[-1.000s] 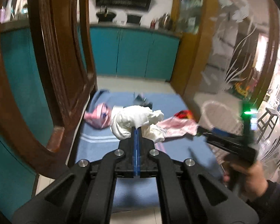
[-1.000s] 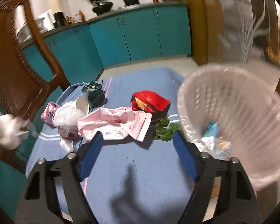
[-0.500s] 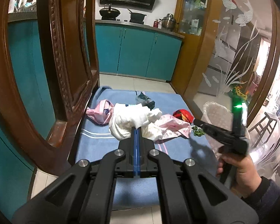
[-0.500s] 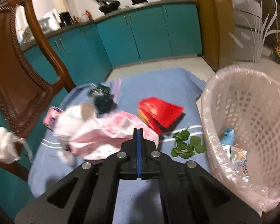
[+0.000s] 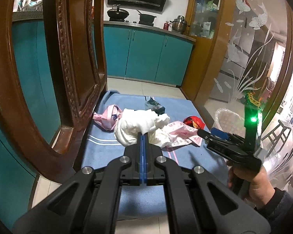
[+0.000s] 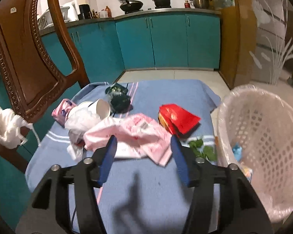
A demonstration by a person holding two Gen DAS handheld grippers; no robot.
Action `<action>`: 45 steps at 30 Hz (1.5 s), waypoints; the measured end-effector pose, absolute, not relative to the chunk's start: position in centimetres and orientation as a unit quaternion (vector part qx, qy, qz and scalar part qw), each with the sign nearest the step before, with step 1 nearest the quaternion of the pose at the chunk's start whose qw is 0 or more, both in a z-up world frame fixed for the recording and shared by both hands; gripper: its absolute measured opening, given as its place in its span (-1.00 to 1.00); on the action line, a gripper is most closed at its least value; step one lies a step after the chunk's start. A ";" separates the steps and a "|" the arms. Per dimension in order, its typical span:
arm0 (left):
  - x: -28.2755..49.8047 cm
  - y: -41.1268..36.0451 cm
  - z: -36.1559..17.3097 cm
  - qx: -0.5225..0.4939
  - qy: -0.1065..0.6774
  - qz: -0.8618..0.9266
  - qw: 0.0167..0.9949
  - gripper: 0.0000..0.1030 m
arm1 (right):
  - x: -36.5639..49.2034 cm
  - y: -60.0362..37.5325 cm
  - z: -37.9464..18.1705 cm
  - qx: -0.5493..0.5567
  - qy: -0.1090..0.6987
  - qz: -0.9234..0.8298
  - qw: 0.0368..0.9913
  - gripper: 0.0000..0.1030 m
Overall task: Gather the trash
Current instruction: 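Grasp the pink printed plastic bag with the right tool while the left tool holds the tissue, then carry the pink printed bag toward the basket with the right tool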
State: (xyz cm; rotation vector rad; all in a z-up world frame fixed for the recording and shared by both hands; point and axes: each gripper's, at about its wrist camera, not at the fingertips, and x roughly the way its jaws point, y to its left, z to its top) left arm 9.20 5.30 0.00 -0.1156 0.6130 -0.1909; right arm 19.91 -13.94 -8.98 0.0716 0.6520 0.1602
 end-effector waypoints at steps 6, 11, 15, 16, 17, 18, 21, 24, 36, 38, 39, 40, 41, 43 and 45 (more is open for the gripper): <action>9.9 5.9 -0.4 -0.060 0.311 -0.089 0.944 -0.97 | 21.6 -9.7 -8.7 -0.142 0.318 0.133 0.928 0.12; 10.2 6.2 -0.4 -0.066 0.313 -0.086 0.944 -0.97 | 23.9 -8.6 -10.2 -0.211 0.360 0.159 0.895 0.11; 10.4 6.1 -0.6 -0.067 0.317 -0.086 0.942 -0.97 | 24.9 -8.4 -11.4 -0.200 0.394 0.174 0.880 -0.81; 10.5 6.1 -0.6 -0.067 0.317 -0.087 0.942 -0.97 | 24.9 -8.6 -11.4 -0.187 0.401 0.175 0.880 -0.81; 10.6 6.1 -0.7 -0.067 0.318 -0.087 0.942 -0.97 | 24.6 -9.0 -11.1 -0.167 0.406 0.179 0.881 -0.88; 10.6 6.1 -0.7 -0.067 0.319 -0.087 0.941 -0.97 | 24.2 -9.2 -10.8 -0.158 0.406 0.182 0.882 -0.95; 10.7 6.2 -0.6 -0.071 0.319 -0.086 0.941 -0.97 | 21.8 -10.0 -8.9 -0.135 0.392 0.188 0.890 -0.97; 10.7 6.2 -0.7 -0.076 0.320 -0.087 0.940 -0.97 | 18.3 -10.8 -5.7 -0.093 0.366 0.199 0.904 -0.97; 10.2 5.1 -0.8 -0.074 0.322 -0.101 0.938 -0.97 | 9.0 -17.8 -2.6 0.161 0.281 0.150 0.934 -0.96; 10.2 5.0 -0.9 -0.073 0.323 -0.100 0.938 -0.97 | 9.1 -17.2 -3.2 0.156 0.288 0.138 0.935 -0.96; 10.2 4.9 -0.9 -0.073 0.324 -0.099 0.938 -0.97 | 9.1 -17.0 -3.2 0.148 0.289 0.137 0.936 -0.96; 10.3 4.9 -1.0 -0.072 0.326 -0.097 0.938 -0.97 | 9.1 -16.5 -3.2 0.135 0.287 0.136 0.939 -0.96; 10.4 4.9 -1.1 -0.072 0.328 -0.096 0.937 -0.97 | 9.1 -16.4 -3.2 0.130 0.283 0.132 0.941 -0.96; 10.4 4.8 -1.2 -0.071 0.330 -0.095 0.936 -0.97 | 9.0 -16.3 -3.1 0.124 0.277 0.129 0.944 -0.96; 10.4 4.7 -1.4 -0.065 0.332 -0.095 0.936 -0.97 | 8.9 -16.2 -2.9 0.123 0.276 0.130 0.944 -0.96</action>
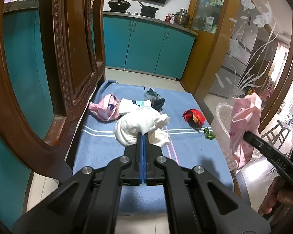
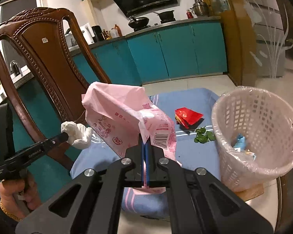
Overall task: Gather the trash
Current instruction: 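Carry the pink printed bag toward the basket with the right tool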
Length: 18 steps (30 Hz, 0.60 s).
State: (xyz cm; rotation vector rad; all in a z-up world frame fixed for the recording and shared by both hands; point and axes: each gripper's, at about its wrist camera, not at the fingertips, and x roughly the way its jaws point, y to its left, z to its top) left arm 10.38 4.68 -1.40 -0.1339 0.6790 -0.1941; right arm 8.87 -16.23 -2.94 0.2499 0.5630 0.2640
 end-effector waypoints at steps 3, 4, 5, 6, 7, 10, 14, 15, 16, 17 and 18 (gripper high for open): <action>10.4 4.5 -1.5 -0.060 0.334 -0.095 0.936 -0.97 | 8.9 -16.0 -2.9 0.116 0.280 0.128 0.944 -0.96; 10.4 4.5 -1.5 -0.060 0.334 -0.095 0.936 -0.97 | 8.9 -15.9 -3.0 0.115 0.280 0.127 0.945 -0.96; 10.4 4.5 -1.5 -0.059 0.334 -0.095 0.936 -0.97 | 8.9 -16.0 -3.0 0.113 0.281 0.127 0.945 -0.96; 10.4 4.5 -1.5 -0.059 0.334 -0.095 0.936 -0.97 | 9.0 -16.0 -3.1 0.113 0.281 0.127 0.945 -0.96; 10.4 4.5 -1.5 -0.060 0.334 -0.095 0.936 -0.97 | 9.0 -16.0 -3.1 0.114 0.281 0.127 0.944 -0.96; 10.4 4.5 -1.5 -0.059 0.334 -0.095 0.936 -0.97 | 9.0 -15.9 -3.2 0.108 0.282 0.127 0.945 -0.96; 10.4 4.5 -1.5 -0.058 0.334 -0.094 0.936 -0.97 | 9.0 -15.6 -3.4 0.103 0.284 0.127 0.945 -0.96; 10.4 4.6 -1.5 -0.058 0.333 -0.094 0.936 -0.97 | 9.0 -15.5 -3.4 0.103 0.284 0.127 0.945 -0.96; 10.5 4.6 -1.6 -0.058 0.334 -0.094 0.936 -0.97 | 9.0 -15.5 -3.5 0.103 0.284 0.127 0.945 -0.96; 10.5 4.7 -1.6 -0.058 0.334 -0.094 0.936 -0.97 | 9.0 -15.5 -3.5 0.103 0.285 0.127 0.945 -0.96; 10.5 4.6 -1.5 -0.058 0.333 -0.094 0.936 -0.97 | 9.1 -15.5 -3.5 0.102 0.285 0.127 0.944 -0.96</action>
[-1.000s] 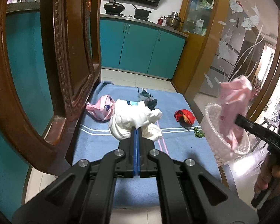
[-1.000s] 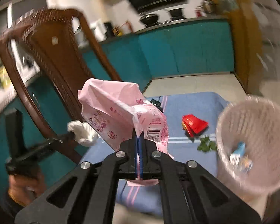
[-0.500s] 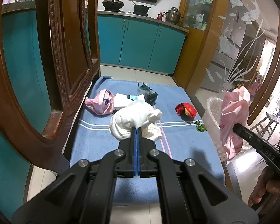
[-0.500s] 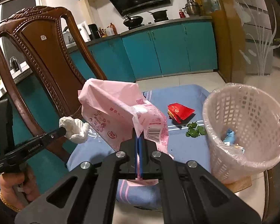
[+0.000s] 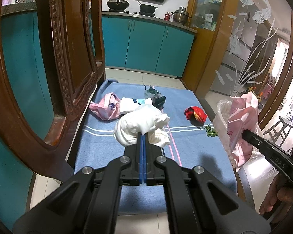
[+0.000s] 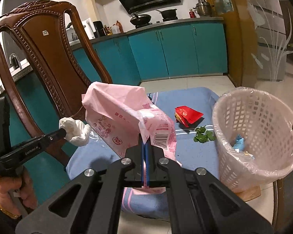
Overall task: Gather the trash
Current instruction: 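Carry the pink printed bag toward the basket with the right tool, then open the right tool over the basket to drop the pink bag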
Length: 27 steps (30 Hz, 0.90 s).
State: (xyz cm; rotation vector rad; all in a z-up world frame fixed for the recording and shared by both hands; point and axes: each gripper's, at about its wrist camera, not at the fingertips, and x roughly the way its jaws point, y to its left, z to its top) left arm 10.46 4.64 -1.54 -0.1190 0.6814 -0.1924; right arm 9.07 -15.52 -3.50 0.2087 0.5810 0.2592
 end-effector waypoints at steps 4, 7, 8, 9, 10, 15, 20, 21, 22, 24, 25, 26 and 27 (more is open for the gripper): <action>10.5 4.7 -1.5 -0.058 0.333 -0.094 0.936 -0.97 | 9.1 -15.4 -3.6 0.101 0.287 0.127 0.944 -0.96; 10.5 4.6 -1.5 -0.058 0.333 -0.095 0.936 -0.97 | 9.2 -15.4 -3.6 0.099 0.289 0.127 0.944 -0.96; 10.5 4.7 -1.5 -0.058 0.334 -0.095 0.936 -0.97 | 9.2 -15.4 -3.7 0.099 0.289 0.127 0.944 -0.96; 10.5 4.7 -1.5 -0.058 0.333 -0.094 0.936 -0.97 | 9.2 -15.4 -3.7 0.099 0.290 0.127 0.944 -0.96; 10.5 4.7 -1.5 -0.058 0.333 -0.094 0.936 -0.97 | 9.2 -15.4 -3.7 0.098 0.290 0.127 0.943 -0.96; 10.5 4.7 -1.5 -0.058 0.334 -0.094 0.936 -0.97 | 9.2 -15.4 -3.6 0.094 0.285 0.122 0.946 -0.96; 10.4 4.9 -1.5 -0.059 0.333 -0.094 0.936 -0.97 | 9.5 -19.8 -1.6 0.095 0.226 0.047 0.968 -0.96; 10.5 4.9 -1.6 -0.059 0.333 -0.093 0.936 -0.97 | 9.8 -21.4 -1.4 0.106 0.219 0.026 0.970 -0.96; 10.4 5.0 -1.6 -0.059 0.334 -0.093 0.936 -0.97 | 10.1 -23.0 -1.5 0.117 0.214 0.004 0.970 -0.96; 10.4 5.0 -1.7 -0.059 0.334 -0.092 0.936 -0.97 | 11.0 -26.5 -2.1 0.138 0.210 -0.044 0.967 -0.96; 10.5 5.0 -1.8 -0.058 0.335 -0.092 0.936 -0.97 | 11.5 -27.9 -2.7 0.145 0.214 -0.059 0.964 -0.94; 10.4 5.0 -1.8 -0.058 0.335 -0.092 0.936 -0.97 | 12.3 -29.1 -3.7 0.147 0.225 -0.070 0.961 -0.83; 10.4 5.0 -1.9 -0.058 0.335 -0.094 0.936 -0.97 | 13.0 -29.8 -4.6 0.145 0.240 -0.076 0.957 -0.55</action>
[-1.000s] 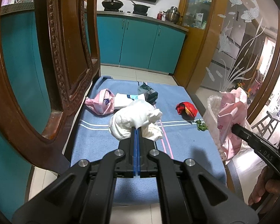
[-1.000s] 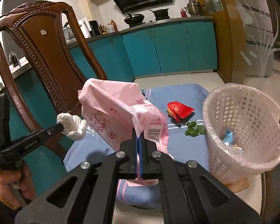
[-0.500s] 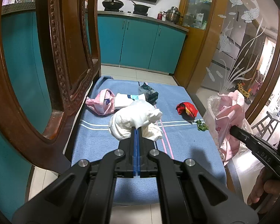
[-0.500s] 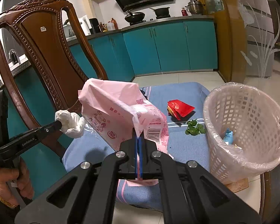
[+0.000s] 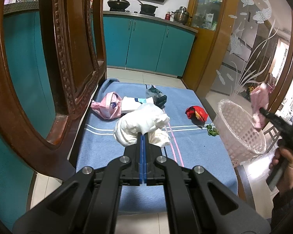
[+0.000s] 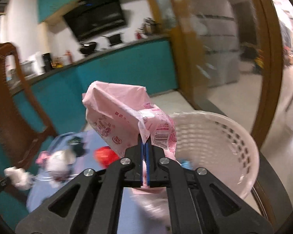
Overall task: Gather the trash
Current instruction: 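Open the right tool over the basket to drop the pink bag, then move the left tool over the basket and release the white tissue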
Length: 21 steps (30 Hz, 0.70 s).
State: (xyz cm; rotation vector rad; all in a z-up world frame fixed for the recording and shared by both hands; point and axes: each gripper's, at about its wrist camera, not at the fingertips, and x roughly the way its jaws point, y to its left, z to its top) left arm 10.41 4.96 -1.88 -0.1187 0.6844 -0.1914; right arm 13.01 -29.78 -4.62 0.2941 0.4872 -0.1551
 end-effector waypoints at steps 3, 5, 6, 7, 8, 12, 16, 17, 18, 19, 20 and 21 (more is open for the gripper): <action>10.3 4.6 -1.9 -0.054 0.333 -0.098 0.936 -0.97 | 13.5 -31.5 -6.3 0.156 0.265 -0.107 0.945 -0.09; 10.1 4.0 -1.9 -0.045 0.331 -0.104 0.937 -0.97 | 12.2 -31.8 -4.7 0.184 0.245 -0.102 0.946 0.11; 10.0 3.7 -2.0 -0.042 0.330 -0.107 0.937 -0.97 | 11.0 -31.8 -3.6 0.196 0.220 -0.100 0.950 0.42; 9.9 3.4 -2.0 -0.038 0.330 -0.110 0.937 -0.97 | 9.8 -31.7 -2.6 0.205 0.192 -0.106 0.954 0.57; 9.8 2.9 -2.2 -0.031 0.330 -0.116 0.936 -0.97 | 8.1 -31.6 -1.5 0.212 0.156 -0.118 0.957 0.76; 9.3 0.7 -3.0 -0.011 0.337 -0.143 0.931 -0.97 | 4.5 -32.2 0.3 0.234 0.082 -0.144 0.958 0.88; 9.4 -3.3 -2.9 -0.008 0.344 -0.180 0.922 -0.97 | 3.6 -33.5 0.2 0.249 0.067 -0.170 0.951 0.88; 9.6 -4.4 -2.8 -0.008 0.346 -0.190 0.919 -0.97 | 3.3 -34.0 0.1 0.259 0.064 -0.175 0.948 0.88; 9.9 -6.0 -2.5 -0.004 0.346 -0.202 0.916 -0.97 | 3.1 -34.4 -0.1 0.266 0.060 -0.179 0.945 0.88; 10.2 -8.3 -1.9 0.004 0.342 -0.217 0.914 -0.97 | 2.5 -34.8 -0.2 0.274 0.051 -0.188 0.942 0.88; 10.6 -9.9 -1.5 0.007 0.338 -0.226 0.914 -0.97 | 2.2 -34.9 -0.3 0.279 0.044 -0.195 0.939 0.89; 11.2 -12.3 -0.7 0.010 0.333 -0.240 0.912 -0.97 | 1.8 -35.0 -0.4 0.285 0.038 -0.199 0.937 0.88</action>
